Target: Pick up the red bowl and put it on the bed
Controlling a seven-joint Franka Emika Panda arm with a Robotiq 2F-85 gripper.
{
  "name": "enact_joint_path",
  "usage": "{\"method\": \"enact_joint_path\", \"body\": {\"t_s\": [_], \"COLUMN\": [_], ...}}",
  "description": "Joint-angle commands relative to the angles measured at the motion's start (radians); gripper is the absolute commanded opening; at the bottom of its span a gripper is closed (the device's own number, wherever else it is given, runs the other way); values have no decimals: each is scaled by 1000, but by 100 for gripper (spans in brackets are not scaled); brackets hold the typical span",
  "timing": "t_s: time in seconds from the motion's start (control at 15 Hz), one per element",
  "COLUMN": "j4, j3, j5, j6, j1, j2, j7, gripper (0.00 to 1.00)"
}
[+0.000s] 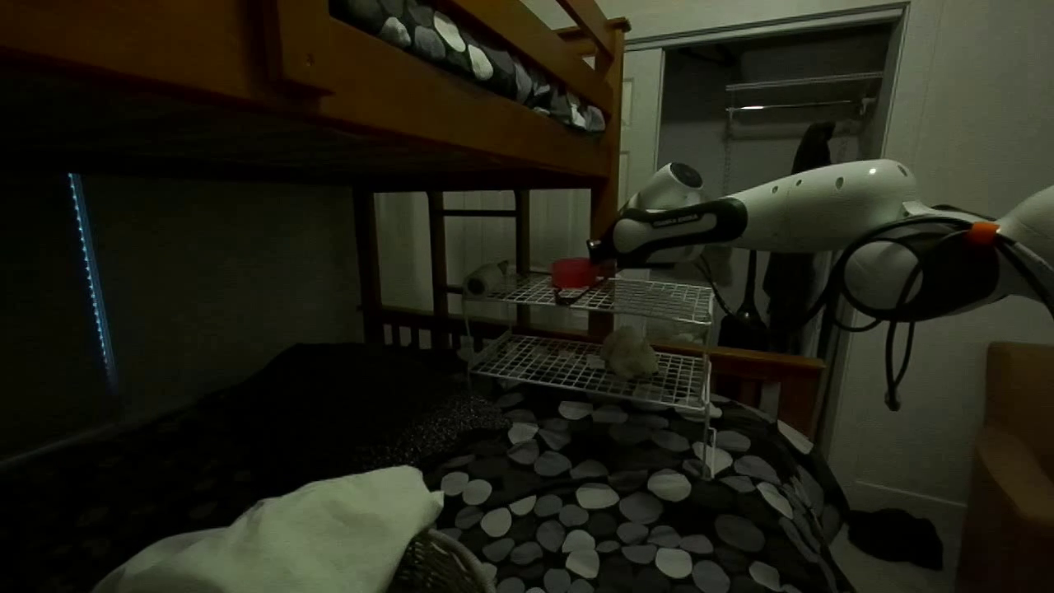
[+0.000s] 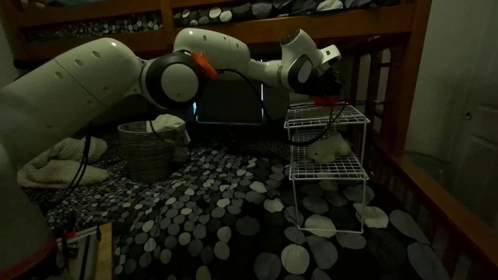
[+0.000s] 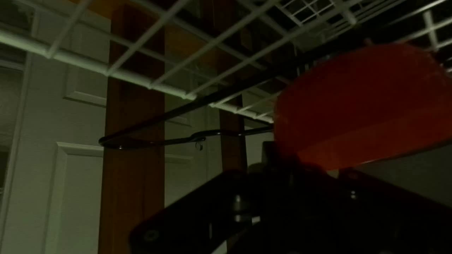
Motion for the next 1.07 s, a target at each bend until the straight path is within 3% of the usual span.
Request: {"method": "enact_joint_path", "body": {"t_s": [0.0,0.07,0.33,0.53,0.8,1.0], "j4": [-28,-43,-137,-234,-392,-509], "j3": [42,59,241,339,429,461], "j5": [39,56,218,311,415,448], "j6": [-53,-64,-141,-261,-452,-600], "j1": [-40,-60,-224,-352,-509,-567], "j2": [-43,-62,-167,-264,-411,-522], "j7": [-19,-26,-187,-345,-537,-625], "gripper": [1,1,1,1,1,1]}}
